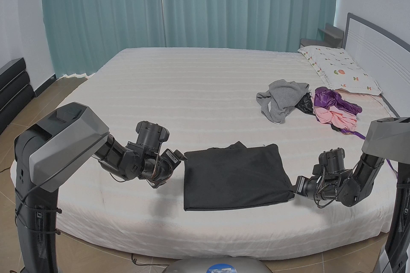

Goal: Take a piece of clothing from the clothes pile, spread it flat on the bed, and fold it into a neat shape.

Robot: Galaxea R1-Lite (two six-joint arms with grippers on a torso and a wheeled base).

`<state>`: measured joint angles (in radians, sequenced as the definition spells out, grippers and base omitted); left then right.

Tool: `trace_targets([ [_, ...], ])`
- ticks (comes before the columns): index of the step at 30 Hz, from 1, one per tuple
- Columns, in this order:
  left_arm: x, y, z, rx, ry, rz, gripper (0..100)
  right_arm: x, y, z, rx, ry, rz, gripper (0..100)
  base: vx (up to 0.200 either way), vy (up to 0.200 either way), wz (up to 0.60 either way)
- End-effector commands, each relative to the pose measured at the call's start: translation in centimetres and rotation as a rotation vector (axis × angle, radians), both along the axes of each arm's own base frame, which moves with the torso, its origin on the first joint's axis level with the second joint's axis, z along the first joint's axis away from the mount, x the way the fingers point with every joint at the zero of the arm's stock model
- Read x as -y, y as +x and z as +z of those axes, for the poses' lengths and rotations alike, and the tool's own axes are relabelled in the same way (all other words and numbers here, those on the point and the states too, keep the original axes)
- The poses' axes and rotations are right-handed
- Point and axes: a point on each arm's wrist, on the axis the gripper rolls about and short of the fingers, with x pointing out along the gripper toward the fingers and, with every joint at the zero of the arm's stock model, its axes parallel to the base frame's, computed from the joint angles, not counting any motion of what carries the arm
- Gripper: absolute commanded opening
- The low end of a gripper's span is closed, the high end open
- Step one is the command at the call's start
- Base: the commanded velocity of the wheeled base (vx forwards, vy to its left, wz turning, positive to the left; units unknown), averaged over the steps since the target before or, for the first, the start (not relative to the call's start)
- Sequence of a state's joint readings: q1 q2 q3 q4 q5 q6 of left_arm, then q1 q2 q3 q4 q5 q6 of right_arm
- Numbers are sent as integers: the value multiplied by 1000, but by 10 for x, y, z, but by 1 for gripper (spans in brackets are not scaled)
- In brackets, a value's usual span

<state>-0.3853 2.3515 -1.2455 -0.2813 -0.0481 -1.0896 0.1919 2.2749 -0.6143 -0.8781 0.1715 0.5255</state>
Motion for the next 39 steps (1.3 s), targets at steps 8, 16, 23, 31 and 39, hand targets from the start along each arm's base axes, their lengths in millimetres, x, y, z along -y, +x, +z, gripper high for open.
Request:
trace_targets([
  [8,1,2,2,5,-7,-1,100,5,9,13,57,32,-29,100,0,0,0],
  [16,4,4,5,16,-12,-5,100,9,26,20,76,125,-133,100,0,-175,0],
  [23,5,5,6,25,-11,-9,100,7,26,18,70,126,-129,100,0,-200,0],
  [31,-7,10,8,53,28,-25,100,7,30,20,83,135,-136,100,0,-25,0],
  [39,-25,13,-17,95,78,-84,100,6,31,17,79,136,-135,100,0,0,0],
])
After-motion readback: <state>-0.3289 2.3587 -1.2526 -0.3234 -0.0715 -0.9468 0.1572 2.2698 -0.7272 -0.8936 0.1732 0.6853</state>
